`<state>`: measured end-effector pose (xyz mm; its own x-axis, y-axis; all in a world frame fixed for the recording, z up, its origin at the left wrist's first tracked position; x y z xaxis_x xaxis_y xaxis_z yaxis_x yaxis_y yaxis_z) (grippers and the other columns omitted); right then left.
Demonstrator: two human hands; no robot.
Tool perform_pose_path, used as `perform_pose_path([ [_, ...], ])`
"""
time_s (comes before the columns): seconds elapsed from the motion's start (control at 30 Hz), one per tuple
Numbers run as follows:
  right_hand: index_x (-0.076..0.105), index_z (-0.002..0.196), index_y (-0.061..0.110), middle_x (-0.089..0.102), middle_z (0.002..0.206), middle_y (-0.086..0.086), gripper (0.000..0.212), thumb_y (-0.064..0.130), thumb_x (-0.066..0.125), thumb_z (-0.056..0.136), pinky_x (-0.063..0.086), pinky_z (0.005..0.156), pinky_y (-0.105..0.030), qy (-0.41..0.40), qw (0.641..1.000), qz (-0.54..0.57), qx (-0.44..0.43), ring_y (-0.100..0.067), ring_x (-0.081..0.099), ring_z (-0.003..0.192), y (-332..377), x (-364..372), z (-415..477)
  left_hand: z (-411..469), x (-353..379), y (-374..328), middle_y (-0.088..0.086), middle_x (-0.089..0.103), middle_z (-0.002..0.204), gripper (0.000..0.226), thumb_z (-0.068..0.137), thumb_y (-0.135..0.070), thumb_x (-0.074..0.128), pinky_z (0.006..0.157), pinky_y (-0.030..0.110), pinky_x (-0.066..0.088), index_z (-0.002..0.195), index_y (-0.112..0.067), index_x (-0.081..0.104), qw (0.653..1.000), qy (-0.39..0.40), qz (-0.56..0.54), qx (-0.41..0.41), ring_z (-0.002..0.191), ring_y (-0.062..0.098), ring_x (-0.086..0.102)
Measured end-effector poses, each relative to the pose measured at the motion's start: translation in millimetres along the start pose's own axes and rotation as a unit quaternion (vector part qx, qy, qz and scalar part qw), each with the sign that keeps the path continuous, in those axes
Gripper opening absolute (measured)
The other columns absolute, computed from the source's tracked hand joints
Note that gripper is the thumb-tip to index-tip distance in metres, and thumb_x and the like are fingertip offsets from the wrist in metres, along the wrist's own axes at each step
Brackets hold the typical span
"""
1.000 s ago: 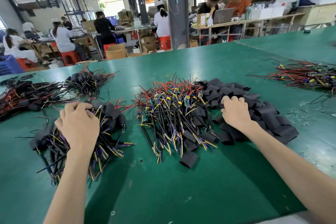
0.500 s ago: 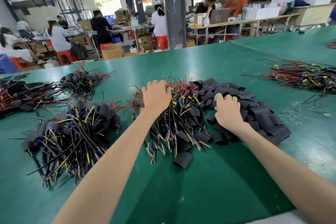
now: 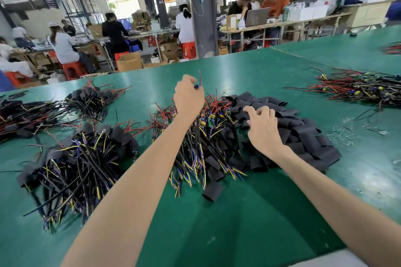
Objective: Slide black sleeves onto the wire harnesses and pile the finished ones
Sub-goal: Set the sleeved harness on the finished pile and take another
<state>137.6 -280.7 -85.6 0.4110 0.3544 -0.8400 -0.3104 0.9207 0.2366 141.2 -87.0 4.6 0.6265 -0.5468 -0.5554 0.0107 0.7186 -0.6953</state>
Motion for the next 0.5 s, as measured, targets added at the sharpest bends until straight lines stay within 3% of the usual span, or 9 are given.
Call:
perform_pose_path([
  [0.1,0.043,0.132,0.014,0.043,0.109,-0.020,0.048,0.000,0.050,0.087,0.031,0.080,-0.039,-0.012,1.000,0.022,-0.004,-0.032,0.037,0.094,2.6,-2.4,0.0,3.8,-26.4,-16.9,0.010,0.059,0.111,0.029,0.092,-0.005,0.053,0.077,0.039,0.056,0.121,-0.006,0.049,0.985,-0.010,-0.165,-0.043,0.081,0.020,0.063],
  [0.17,0.040,0.135,0.012,0.043,0.110,-0.021,0.046,0.002,0.047,0.091,0.029,0.084,-0.039,-0.013,0.999,0.038,-0.016,-0.032,0.037,0.095,4.6,-3.6,-0.1,6.2,-48.1,-30.2,0.007,0.055,0.110,0.029,0.095,-0.005,0.048,0.066,0.030,0.057,0.124,-0.003,0.046,0.979,0.000,-0.202,-0.016,0.076,0.016,0.061],
  [0.23,0.035,0.141,0.012,0.039,0.112,-0.021,0.050,0.002,0.045,0.093,0.026,0.089,-0.037,0.006,0.998,0.063,-0.030,-0.033,0.035,0.100,8.1,-3.9,-0.6,4.6,-71.3,-42.4,0.008,0.051,0.115,0.028,0.098,-0.007,0.041,0.079,0.029,0.048,0.125,-0.003,0.047,0.993,-0.008,-0.088,0.082,0.093,0.019,0.057],
  [0.33,0.025,0.146,0.011,0.033,0.117,-0.020,0.060,-0.002,0.045,0.092,0.022,0.093,-0.033,0.045,0.993,0.097,-0.044,-0.033,0.031,0.105,17.2,-3.3,-4.5,-12.4,-94.0,-44.1,0.014,0.046,0.120,0.028,0.100,-0.006,0.036,0.088,0.019,0.029,0.122,0.000,0.052,0.972,-0.011,0.051,0.230,0.106,0.020,0.044],
  [0.5,0.027,0.141,-0.001,0.031,0.124,-0.024,0.050,0.001,0.046,0.094,0.022,0.096,-0.032,0.081,0.987,0.133,-0.039,-0.034,0.029,0.113,27.4,-1.6,-6.6,-55.5,-97.6,1.7,0.002,0.040,0.104,0.022,0.095,-0.019,0.055,0.083,0.012,0.027,0.110,-0.005,0.061,0.956,0.045,0.112,0.267,0.087,0.010,0.042],
])
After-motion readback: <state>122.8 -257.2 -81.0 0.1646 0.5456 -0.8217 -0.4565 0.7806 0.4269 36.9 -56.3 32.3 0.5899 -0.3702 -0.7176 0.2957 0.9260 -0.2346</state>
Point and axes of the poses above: each hand's wrist, its own z-axis towards the middle knuckle, its own x-axis out of the palm, y = z × x, the point moved 3 cm from there along z, towards the middle knuckle
